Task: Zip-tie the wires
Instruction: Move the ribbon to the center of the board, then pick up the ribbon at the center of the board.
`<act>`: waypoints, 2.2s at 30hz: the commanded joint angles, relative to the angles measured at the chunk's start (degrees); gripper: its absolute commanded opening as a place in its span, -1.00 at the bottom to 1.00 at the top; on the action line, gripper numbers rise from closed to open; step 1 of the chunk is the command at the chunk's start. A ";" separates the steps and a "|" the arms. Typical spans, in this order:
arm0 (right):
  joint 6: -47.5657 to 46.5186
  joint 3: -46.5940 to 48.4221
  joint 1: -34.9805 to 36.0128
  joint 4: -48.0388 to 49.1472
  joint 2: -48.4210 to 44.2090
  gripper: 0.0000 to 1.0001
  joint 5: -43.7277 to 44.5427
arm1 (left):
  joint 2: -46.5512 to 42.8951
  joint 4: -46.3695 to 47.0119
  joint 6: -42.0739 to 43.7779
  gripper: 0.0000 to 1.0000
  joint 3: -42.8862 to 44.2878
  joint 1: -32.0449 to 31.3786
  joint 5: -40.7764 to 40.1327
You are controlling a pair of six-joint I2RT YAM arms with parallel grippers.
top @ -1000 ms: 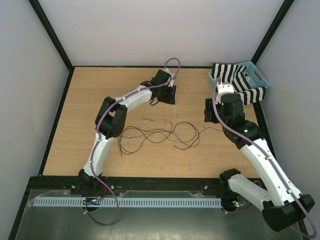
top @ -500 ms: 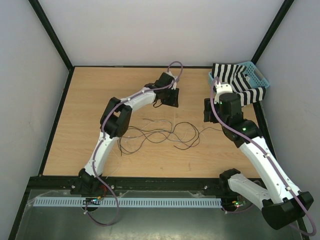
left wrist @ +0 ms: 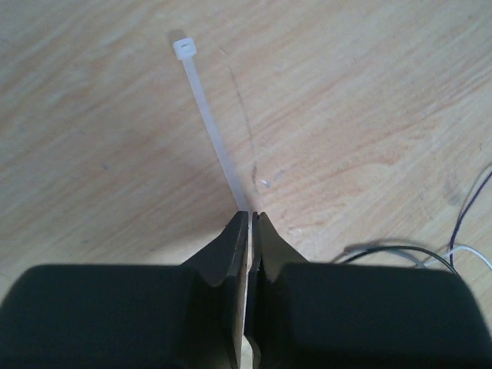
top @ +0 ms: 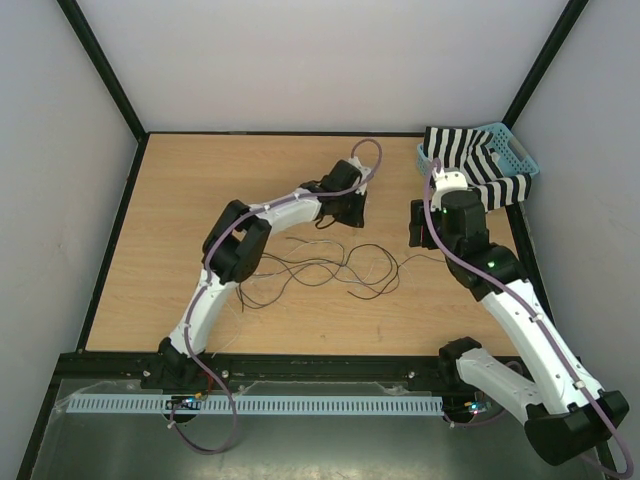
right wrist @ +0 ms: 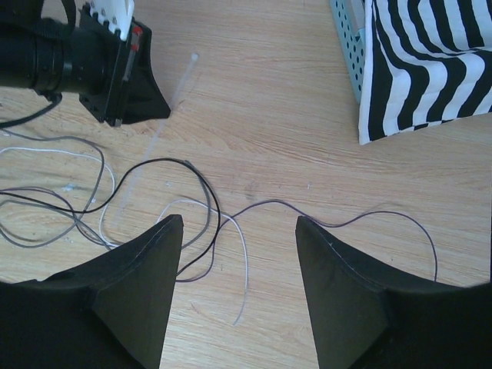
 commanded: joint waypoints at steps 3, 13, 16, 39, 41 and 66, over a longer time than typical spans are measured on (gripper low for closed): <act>0.15 -0.54 -0.17 0.79 -1.88 0.42 0.47 | 0.00 -7.25 2.06 -0.98 -10.03 -3.62 0.98; 0.42 -0.67 -0.16 0.34 -2.68 0.43 0.46 | -9.43 -3.38 0.74 -1.00 -23.46 -4.32 0.19; 0.80 -0.53 -0.16 0.34 -2.47 0.43 0.02 | -10.60 -3.57 1.43 -0.93 -20.99 -4.00 -0.09; 0.83 -0.41 -0.16 0.27 -2.23 0.44 0.74 | 4.00 -4.21 0.76 -0.13 7.50 -3.03 1.30; 0.69 -0.30 -0.18 0.25 -2.04 0.44 0.78 | 4.80 -3.64 0.62 -0.12 7.65 -3.36 0.90; -1.09 0.63 -0.18 -0.98 -2.57 0.51 1.00 | 11.20 -5.88 4.36 -0.32 11.19 -8.67 -13.82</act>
